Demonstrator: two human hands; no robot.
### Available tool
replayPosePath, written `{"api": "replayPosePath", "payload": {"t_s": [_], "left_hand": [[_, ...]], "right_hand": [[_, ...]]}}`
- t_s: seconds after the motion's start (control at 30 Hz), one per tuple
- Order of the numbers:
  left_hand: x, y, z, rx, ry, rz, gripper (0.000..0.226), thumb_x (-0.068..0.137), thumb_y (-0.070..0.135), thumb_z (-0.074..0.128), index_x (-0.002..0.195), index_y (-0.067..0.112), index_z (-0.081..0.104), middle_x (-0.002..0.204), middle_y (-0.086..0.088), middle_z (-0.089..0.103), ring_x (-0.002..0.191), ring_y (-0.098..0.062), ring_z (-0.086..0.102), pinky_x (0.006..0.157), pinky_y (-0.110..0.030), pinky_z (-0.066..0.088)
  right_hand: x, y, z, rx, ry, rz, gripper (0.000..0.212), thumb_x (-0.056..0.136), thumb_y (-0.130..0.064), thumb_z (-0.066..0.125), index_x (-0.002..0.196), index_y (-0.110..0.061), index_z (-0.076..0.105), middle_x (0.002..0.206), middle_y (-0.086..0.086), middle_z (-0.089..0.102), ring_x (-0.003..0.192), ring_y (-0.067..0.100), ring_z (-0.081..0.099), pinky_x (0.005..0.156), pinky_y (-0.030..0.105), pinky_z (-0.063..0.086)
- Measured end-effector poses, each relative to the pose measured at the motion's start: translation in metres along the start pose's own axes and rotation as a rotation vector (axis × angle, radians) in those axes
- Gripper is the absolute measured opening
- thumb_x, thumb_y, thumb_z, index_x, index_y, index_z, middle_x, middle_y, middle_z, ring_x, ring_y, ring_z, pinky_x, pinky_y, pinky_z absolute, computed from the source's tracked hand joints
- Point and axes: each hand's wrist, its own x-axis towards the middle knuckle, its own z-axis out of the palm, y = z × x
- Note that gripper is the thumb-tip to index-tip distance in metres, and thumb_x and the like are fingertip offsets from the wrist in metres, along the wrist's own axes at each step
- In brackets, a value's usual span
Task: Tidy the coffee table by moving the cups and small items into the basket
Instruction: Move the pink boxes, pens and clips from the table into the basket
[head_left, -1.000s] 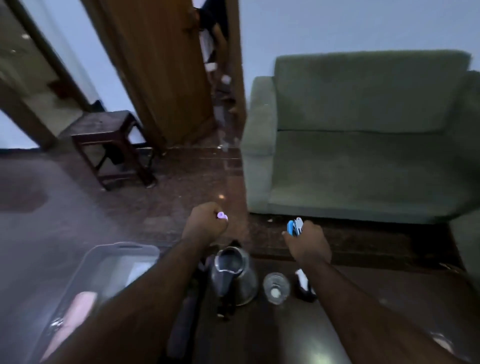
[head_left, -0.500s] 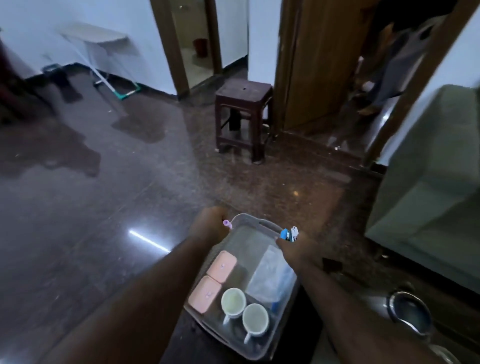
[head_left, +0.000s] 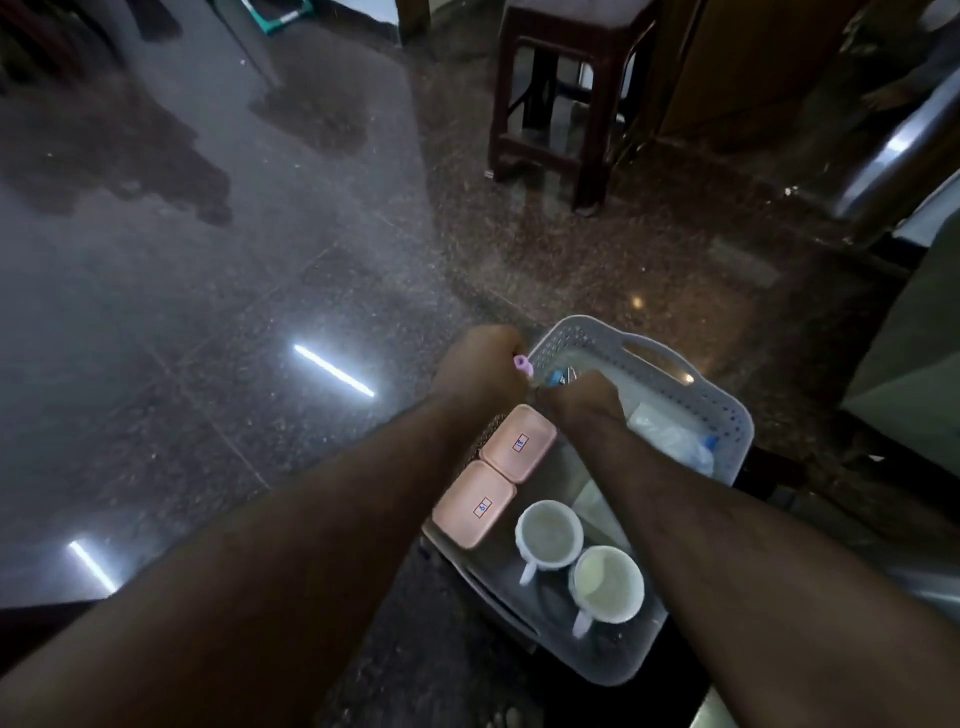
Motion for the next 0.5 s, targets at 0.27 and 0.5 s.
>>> {"api": "replayPosePath", "payload": {"t_s": [0.27, 0.5], "left_hand": [[0.01, 0.001, 0.009, 0.077, -0.015, 0.036, 0.016, 0.082, 0.025, 0.057, 0.081, 0.012, 0.066, 0.079, -0.009, 0.068, 0.075, -0.029, 0.065, 0.067, -0.034, 0.056], [0.019, 0.034, 0.013, 0.105, -0.012, 0.057, 0.013, 0.083, 0.019, 0.056, 0.076, 0.008, 0.059, 0.08, -0.012, 0.067, 0.08, -0.033, 0.064, 0.063, -0.027, 0.042]], "right_hand": [[0.011, 0.009, -0.001, 0.111, 0.122, 0.048, 0.055, 0.094, -0.046, 0.046, 0.126, -0.004, 0.059, 0.132, 0.021, 0.061, 0.122, 0.037, 0.056, 0.097, 0.037, 0.044], [0.018, 0.02, -0.012, 0.072, 0.141, 0.052, 0.043, 0.098, -0.03, 0.046, 0.126, 0.001, 0.056, 0.133, 0.026, 0.057, 0.124, 0.04, 0.054, 0.098, 0.039, 0.044]]}}
